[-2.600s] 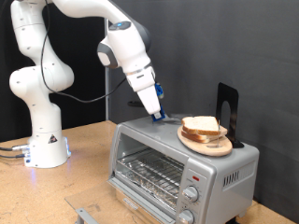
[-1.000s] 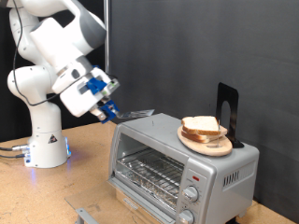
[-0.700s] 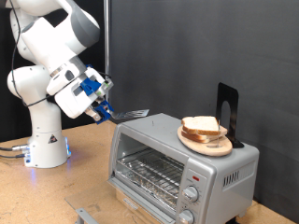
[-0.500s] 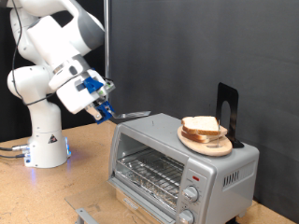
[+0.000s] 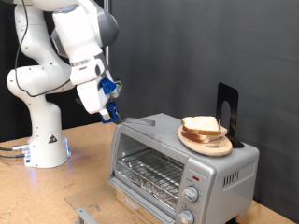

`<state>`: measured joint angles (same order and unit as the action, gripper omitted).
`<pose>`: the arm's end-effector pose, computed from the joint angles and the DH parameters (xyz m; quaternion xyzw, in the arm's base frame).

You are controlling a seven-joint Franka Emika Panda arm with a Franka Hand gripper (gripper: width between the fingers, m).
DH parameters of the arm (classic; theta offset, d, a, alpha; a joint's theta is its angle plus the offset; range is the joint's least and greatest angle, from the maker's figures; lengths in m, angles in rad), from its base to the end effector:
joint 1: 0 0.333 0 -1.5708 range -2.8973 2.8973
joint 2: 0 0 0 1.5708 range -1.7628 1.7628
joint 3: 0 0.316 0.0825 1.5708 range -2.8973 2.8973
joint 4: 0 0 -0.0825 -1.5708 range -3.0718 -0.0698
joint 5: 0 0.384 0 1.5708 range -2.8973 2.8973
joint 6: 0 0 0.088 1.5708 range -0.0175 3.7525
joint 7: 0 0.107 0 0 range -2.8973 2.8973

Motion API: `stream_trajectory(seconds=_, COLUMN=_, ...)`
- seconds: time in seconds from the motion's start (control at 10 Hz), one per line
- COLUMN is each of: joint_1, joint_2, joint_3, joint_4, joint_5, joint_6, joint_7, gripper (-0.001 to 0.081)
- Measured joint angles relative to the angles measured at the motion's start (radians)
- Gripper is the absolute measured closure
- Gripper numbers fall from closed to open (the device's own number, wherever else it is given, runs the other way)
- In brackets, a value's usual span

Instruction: Make a piece of toast with the oven

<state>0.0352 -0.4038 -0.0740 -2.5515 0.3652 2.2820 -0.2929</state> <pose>0.4210 -0.0080 0.4225 -0.9850 -0.0178 -0.0889 0.1469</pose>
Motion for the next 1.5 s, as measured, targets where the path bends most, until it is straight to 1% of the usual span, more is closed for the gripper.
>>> stream_trajectory(seconds=0.1, joint_1=0.000, joint_2=0.029, joint_3=0.000, joint_4=0.032, joint_5=0.000, joint_6=-0.010, joint_7=0.011, gripper=0.0405)
stream_trajectory(seconds=0.3, joint_1=0.000, joint_2=0.075, joint_3=0.001, joint_4=0.079, joint_5=-0.004, joint_6=-0.018, joint_7=0.024, gripper=0.0405)
stream_trajectory(seconds=0.8, joint_1=0.001, joint_2=0.155, joint_3=0.030, joint_4=0.163, joint_5=-0.005, joint_6=-0.018, joint_7=0.075, gripper=0.0405)
stream_trajectory(seconds=1.1, joint_1=0.003, joint_2=0.186, joint_3=0.051, joint_4=0.189, joint_5=-0.005, joint_6=-0.014, joint_7=0.092, gripper=0.0405)
stream_trajectory(seconds=1.5, joint_1=0.004, joint_2=0.198, joint_3=0.078, joint_4=0.198, joint_5=-0.003, joint_6=0.003, joint_7=0.097, gripper=0.0405)
